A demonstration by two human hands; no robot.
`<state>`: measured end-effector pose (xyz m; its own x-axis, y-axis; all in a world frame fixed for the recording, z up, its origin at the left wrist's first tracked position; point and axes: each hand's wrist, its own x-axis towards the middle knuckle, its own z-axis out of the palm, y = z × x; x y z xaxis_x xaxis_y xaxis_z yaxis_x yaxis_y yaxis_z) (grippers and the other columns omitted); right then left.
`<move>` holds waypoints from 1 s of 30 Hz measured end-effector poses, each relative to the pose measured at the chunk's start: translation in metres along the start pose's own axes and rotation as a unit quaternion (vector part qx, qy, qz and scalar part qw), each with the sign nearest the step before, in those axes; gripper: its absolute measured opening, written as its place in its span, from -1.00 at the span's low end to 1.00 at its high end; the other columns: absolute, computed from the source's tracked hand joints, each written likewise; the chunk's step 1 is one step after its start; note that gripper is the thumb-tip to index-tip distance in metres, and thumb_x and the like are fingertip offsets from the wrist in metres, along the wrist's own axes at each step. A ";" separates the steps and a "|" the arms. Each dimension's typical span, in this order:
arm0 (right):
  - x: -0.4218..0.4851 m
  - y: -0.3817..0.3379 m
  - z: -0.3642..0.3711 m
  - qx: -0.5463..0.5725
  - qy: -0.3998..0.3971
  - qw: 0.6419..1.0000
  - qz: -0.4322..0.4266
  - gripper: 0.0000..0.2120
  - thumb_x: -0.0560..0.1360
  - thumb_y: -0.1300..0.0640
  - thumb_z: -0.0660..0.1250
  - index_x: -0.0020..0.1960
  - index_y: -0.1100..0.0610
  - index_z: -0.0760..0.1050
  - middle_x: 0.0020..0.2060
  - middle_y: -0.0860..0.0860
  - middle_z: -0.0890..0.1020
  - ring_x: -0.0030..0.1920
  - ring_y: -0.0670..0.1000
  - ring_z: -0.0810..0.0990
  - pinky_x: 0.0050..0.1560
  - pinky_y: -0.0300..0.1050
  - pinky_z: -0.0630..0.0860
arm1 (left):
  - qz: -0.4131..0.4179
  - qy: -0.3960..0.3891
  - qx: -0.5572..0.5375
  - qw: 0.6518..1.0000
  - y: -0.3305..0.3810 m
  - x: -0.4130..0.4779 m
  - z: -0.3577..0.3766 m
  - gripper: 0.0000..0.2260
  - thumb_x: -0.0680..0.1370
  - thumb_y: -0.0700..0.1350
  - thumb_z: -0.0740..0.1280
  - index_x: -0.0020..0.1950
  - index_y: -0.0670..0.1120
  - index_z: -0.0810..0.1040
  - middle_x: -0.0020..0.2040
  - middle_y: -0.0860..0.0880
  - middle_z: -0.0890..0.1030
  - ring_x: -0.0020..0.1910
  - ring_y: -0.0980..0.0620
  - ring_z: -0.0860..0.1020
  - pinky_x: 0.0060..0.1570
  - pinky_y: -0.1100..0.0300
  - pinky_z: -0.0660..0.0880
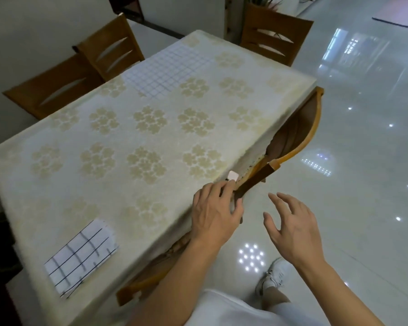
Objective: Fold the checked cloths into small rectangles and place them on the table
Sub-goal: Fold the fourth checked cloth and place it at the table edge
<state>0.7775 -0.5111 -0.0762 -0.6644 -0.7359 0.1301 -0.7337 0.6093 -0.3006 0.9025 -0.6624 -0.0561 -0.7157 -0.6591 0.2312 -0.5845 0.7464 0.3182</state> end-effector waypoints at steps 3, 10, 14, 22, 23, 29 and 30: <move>0.026 0.049 -0.010 0.014 -0.002 1.000 0.010 -0.53 0.54 -0.11 0.20 0.37 0.07 0.50 0.26 0.08 0.57 0.24 0.13 0.52 0.27 0.12 0.44 | -0.001 -0.008 -0.005 1.000 0.044 0.035 0.021 -0.63 0.56 0.10 0.20 0.32 0.01 0.49 0.22 0.03 0.57 0.18 -0.01 0.50 0.15 0.05 0.47; 0.098 0.161 -0.048 0.018 0.019 1.000 -0.001 -0.52 0.54 -0.10 0.19 0.36 0.10 0.51 0.21 0.09 0.59 0.21 0.13 0.54 0.24 0.10 0.46 | 0.007 -0.014 0.006 1.000 0.152 0.108 0.068 -0.60 0.56 0.09 0.22 0.35 -0.01 0.50 0.20 0.02 0.58 0.17 -0.01 0.51 0.15 0.05 0.44; 0.129 0.215 -0.066 0.018 0.020 0.999 0.021 -0.54 0.54 -0.09 0.21 0.35 0.09 0.51 0.21 0.09 0.60 0.22 0.13 0.55 0.23 0.11 0.47 | 0.037 -0.024 0.006 0.999 0.202 0.139 0.091 -0.63 0.55 0.08 0.23 0.31 0.01 0.50 0.17 0.06 0.58 0.13 0.01 0.51 0.10 0.07 0.44; 0.174 0.296 -0.071 0.013 0.009 0.999 0.050 -0.58 0.55 -0.06 0.27 0.35 0.09 0.51 0.23 0.10 0.59 0.23 0.15 0.55 0.25 0.14 0.46 | 0.064 -0.049 -0.003 0.997 0.258 0.203 0.144 -0.60 0.57 0.10 0.20 0.35 -0.02 0.49 0.21 0.02 0.58 0.16 0.00 0.52 0.13 0.00 0.47; 0.182 0.304 -0.069 0.010 0.006 0.999 0.048 -0.57 0.55 -0.07 0.25 0.35 0.09 0.51 0.23 0.10 0.59 0.23 0.16 0.55 0.25 0.15 0.46 | 0.066 -0.052 -0.004 0.996 0.262 0.211 0.150 -0.61 0.57 0.09 0.21 0.34 -0.03 0.50 0.20 0.03 0.58 0.15 0.00 0.52 0.11 0.01 0.47; 0.252 0.349 -0.065 -0.006 -0.002 1.000 0.030 -0.60 0.58 -0.06 0.25 0.35 0.08 0.51 0.23 0.09 0.59 0.22 0.16 0.54 0.25 0.14 0.44 | 0.064 -0.036 -0.010 0.997 0.285 0.276 0.192 -0.63 0.56 0.07 0.24 0.31 -0.03 0.53 0.18 0.01 0.59 0.14 0.00 0.52 0.09 0.01 0.50; 0.268 0.357 -0.066 -0.006 -0.004 1.000 0.028 -0.61 0.59 -0.04 0.28 0.36 0.08 0.50 0.24 0.09 0.58 0.23 0.16 0.54 0.26 0.14 0.43 | 0.070 -0.026 -0.015 0.997 0.290 0.292 0.200 -0.63 0.56 0.07 0.24 0.31 -0.04 0.54 0.18 0.00 0.59 0.14 -0.02 0.53 0.09 0.01 0.50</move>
<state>0.3282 -0.4712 -0.0865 -0.7028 -0.7036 0.1052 -0.6976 0.6526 -0.2955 0.4477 -0.6193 -0.0800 -0.8087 -0.5425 0.2276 -0.4664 0.8270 0.3140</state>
